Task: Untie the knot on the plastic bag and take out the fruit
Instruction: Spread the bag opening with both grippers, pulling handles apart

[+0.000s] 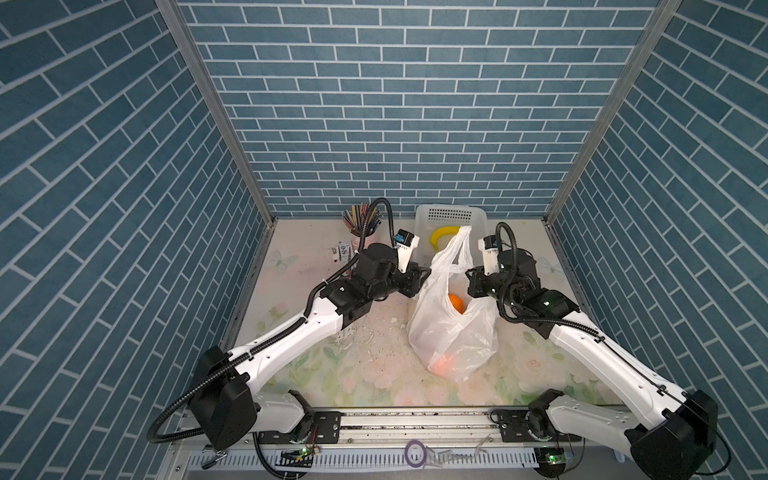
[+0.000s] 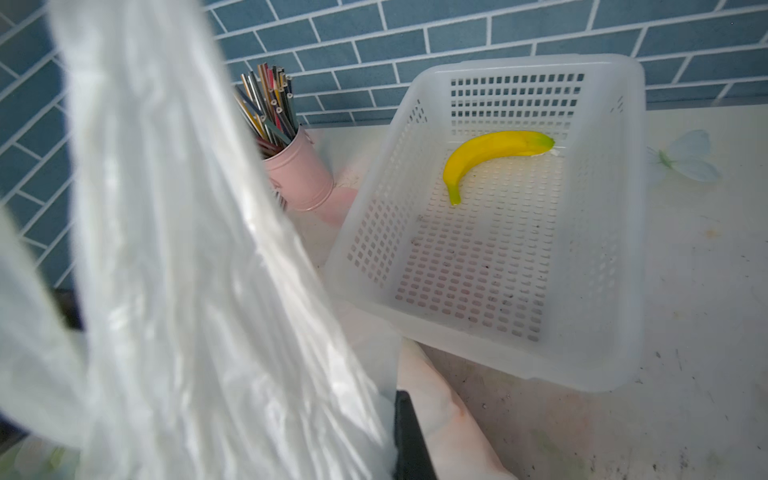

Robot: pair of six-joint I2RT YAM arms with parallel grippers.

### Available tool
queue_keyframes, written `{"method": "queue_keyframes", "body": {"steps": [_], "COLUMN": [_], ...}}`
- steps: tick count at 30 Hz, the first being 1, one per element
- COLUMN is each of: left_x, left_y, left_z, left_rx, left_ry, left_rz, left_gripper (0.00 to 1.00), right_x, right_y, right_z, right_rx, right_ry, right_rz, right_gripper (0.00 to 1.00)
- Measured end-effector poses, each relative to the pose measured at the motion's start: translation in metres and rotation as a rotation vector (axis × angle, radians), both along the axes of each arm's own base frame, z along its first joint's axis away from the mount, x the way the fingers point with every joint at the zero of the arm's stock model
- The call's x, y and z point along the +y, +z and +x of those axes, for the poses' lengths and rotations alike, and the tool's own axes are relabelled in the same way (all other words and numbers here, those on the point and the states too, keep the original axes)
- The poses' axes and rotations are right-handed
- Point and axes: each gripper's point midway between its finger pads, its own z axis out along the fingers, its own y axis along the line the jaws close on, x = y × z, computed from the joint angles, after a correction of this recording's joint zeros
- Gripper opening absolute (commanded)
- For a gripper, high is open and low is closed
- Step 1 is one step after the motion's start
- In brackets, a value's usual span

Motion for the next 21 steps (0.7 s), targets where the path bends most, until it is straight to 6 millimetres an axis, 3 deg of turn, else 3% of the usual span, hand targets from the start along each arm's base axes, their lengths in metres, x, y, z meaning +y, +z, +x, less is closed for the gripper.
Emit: {"method": "queue_keyframes", "body": {"steps": [4, 6, 9, 15, 21], "left_x": [-0.015, -0.021, -0.028, -0.048, -0.053], "left_y": [-0.001, -0.004, -0.013, -0.042, -0.053], "left_z": [-0.017, -0.022, -0.028, -0.031, -0.026], "left_rx": [0.072, 0.122, 0.172, 0.229, 0.2], "left_ry": [-0.011, 0.002, 0.025, 0.066, 0.123], "left_rz": [-0.043, -0.067, -0.069, 0.051, 0.166], "left_gripper": [0.62, 0.76, 0.89, 0.89, 0.88], "right_x": [-0.008, -0.009, -0.009, -0.009, -0.009], "right_y": [0.004, 0.004, 0.004, 0.004, 0.003], "right_z": [0.002, 0.002, 0.002, 0.002, 0.002], "right_rx": [0.007, 0.011, 0.02, 0.023, 0.023], "right_ry": [-0.061, -0.077, -0.086, -0.086, -0.085], "right_rz": [0.015, 0.023, 0.036, 0.04, 0.04], "right_gripper": [0.0, 0.0, 0.0, 0.0, 0.0]}}
